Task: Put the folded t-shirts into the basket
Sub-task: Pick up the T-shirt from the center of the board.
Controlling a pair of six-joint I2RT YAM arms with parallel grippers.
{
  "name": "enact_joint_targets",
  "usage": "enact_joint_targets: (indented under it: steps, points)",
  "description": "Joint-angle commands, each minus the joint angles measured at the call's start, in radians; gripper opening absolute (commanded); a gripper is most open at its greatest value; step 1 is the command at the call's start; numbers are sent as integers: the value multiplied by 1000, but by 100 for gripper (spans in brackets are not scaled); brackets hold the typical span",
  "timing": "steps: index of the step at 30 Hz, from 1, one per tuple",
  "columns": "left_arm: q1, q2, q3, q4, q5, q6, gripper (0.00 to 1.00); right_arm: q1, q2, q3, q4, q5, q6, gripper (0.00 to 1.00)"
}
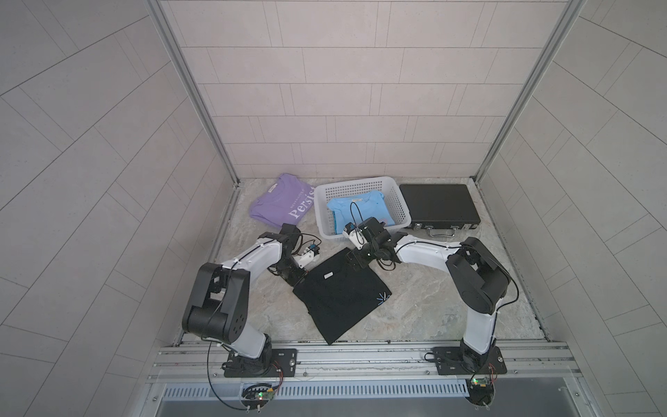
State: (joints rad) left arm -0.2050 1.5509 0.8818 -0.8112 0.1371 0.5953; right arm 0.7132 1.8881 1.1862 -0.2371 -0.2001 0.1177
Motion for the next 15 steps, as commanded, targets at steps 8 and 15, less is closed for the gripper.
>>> enact_joint_targets:
  steps: [8, 15]
  points:
    - [0, -42, -12, 9, -1, 15, 0, 29, 90, 19, 25, 53, 17, 82]
    - [-1, -59, -29, 26, -33, 13, 0, 66, 96, 0, 29, 28, 9, 56]
